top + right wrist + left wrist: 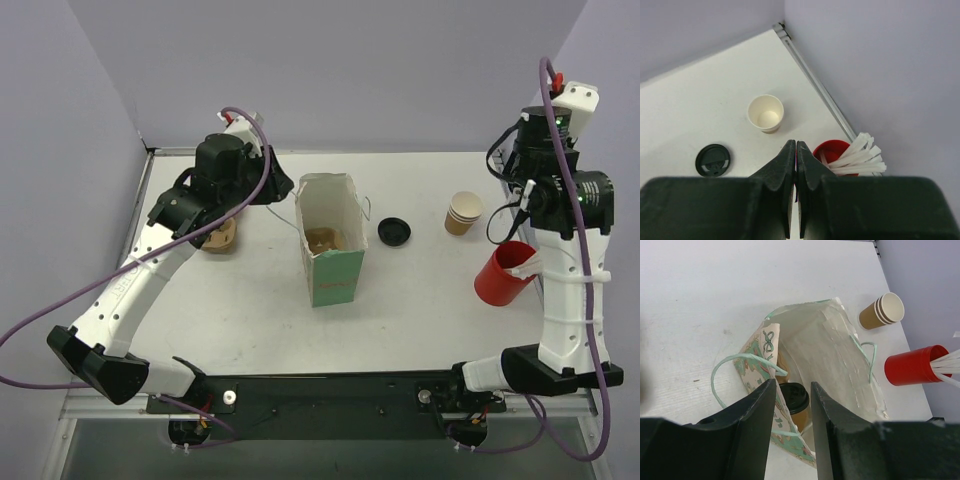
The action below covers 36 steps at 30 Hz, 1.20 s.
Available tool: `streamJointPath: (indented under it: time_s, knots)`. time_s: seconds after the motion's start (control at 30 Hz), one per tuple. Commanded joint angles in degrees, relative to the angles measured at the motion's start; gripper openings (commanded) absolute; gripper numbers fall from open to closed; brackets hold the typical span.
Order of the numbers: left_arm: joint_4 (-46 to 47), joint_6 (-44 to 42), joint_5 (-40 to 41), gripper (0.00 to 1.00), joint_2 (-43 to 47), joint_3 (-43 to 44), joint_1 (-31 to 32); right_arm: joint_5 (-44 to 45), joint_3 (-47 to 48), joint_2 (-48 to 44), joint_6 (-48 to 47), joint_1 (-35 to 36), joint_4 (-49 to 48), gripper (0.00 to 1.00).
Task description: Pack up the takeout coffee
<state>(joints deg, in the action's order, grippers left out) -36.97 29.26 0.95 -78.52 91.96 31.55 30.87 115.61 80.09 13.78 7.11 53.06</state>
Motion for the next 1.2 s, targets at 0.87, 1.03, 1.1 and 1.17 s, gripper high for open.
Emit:
streamJointPath:
  time_s: [0.87,1.03,1.1,1.17]
  knots:
    - [0.9,-0.5,0.5,0.44,4.7,-1.0,-5.2,-25.3,2.1,2.0,12.8,32.2,-15.3,0.0]
    - [0.7,-0.7,0.6,0.45,6.6,-1.8,-6.2,-23.8,-5.9,2.6,13.2,33.3,-16.4,0.0]
    - [0.4,-1.0,0.5,0.45,7.2,-2.3,-6.6,-24.3,-10.0,2.5,13.7,33.5,-18.0,0.0]
    - [0.1,-1.0,0.4,0.45,7.6,-2.7,-6.8,-25.5,-12.2,2.6,14.4,33.5,-19.1,0.0]
